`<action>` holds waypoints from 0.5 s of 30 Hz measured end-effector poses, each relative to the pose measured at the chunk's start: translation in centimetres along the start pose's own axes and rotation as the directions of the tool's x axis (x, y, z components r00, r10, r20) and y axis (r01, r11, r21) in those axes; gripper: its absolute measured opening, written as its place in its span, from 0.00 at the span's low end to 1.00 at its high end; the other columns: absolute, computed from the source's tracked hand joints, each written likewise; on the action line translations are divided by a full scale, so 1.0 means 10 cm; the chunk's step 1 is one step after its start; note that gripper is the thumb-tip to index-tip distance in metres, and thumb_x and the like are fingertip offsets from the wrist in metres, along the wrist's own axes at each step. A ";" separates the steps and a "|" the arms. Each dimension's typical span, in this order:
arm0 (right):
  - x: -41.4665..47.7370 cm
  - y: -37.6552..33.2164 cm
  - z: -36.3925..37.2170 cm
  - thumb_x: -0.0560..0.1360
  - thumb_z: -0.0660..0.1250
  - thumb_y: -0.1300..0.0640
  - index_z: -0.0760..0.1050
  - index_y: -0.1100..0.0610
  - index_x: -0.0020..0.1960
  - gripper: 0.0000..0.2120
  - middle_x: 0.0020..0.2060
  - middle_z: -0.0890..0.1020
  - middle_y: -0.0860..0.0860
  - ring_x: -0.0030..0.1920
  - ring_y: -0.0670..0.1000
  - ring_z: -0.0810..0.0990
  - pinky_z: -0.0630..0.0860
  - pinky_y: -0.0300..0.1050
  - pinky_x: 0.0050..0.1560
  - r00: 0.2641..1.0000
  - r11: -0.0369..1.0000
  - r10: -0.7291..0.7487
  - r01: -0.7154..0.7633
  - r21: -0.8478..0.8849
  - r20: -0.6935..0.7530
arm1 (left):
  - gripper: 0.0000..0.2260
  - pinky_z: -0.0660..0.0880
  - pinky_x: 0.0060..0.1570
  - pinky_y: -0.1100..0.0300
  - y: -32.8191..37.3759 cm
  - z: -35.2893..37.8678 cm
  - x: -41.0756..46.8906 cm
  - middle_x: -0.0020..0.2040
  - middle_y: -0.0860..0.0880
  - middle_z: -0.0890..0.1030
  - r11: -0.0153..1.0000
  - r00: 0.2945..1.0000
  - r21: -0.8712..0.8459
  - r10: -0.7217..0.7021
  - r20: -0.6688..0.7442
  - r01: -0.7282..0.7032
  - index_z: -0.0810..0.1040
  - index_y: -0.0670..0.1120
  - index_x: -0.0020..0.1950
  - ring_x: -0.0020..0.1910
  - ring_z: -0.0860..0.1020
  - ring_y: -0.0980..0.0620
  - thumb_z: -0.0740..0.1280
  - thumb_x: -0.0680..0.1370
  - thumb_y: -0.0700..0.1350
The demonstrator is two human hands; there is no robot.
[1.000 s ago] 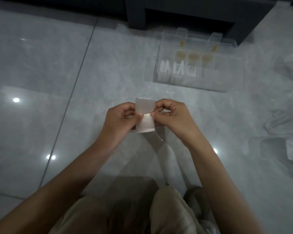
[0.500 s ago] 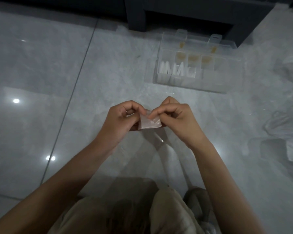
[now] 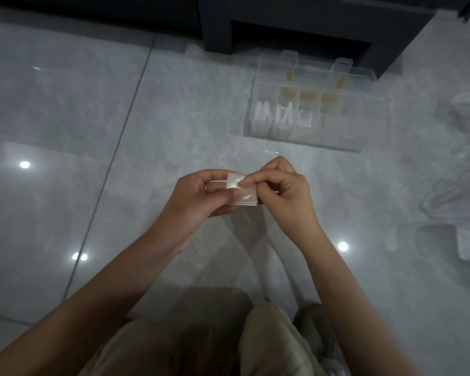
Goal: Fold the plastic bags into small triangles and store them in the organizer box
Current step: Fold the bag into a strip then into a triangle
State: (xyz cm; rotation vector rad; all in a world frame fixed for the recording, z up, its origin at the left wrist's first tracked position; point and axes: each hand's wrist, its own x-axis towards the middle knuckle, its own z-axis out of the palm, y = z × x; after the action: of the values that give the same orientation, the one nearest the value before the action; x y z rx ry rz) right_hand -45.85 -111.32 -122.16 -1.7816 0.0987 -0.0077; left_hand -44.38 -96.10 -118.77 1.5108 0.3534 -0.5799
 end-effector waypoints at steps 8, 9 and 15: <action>-0.03 -0.14 0.12 0.80 0.64 0.56 0.76 0.59 0.45 0.08 0.33 0.79 0.48 0.31 0.47 0.79 0.78 0.41 0.28 0.920 0.892 0.393 -0.379 0.247 -0.007 | 0.12 0.80 0.40 0.63 -0.06 0.06 0.01 0.39 0.47 0.85 0.988 0.985 0.064 0.146 -0.090 -0.141 0.80 0.41 0.53 0.39 0.84 0.53 0.70 0.72 0.29; -0.03 -0.13 0.15 0.79 0.65 0.56 0.76 0.57 0.42 0.09 0.30 0.79 0.46 0.28 0.47 0.78 0.76 0.41 0.27 0.936 0.920 0.350 -0.338 0.198 -0.027 | 0.13 0.80 0.41 0.63 -0.07 0.06 0.00 0.40 0.46 0.85 0.985 0.983 0.073 0.163 -0.090 -0.156 0.80 0.41 0.53 0.40 0.84 0.53 0.71 0.72 0.29; -0.07 -0.09 0.20 0.79 0.64 0.58 0.75 0.51 0.40 0.09 0.28 0.77 0.43 0.29 0.43 0.74 0.71 0.40 0.32 0.970 0.984 0.180 -0.179 0.020 -0.161 | 0.14 0.79 0.44 0.64 -0.10 0.08 0.00 0.44 0.45 0.84 0.987 0.984 0.035 0.162 -0.076 -0.159 0.78 0.40 0.55 0.42 0.83 0.55 0.72 0.71 0.31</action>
State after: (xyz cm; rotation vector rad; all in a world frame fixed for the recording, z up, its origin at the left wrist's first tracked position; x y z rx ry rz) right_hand -46.41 -109.13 -121.65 -1.7592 0.3772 -0.0229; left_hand -45.01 -96.87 -119.58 1.5767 0.2809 -0.4007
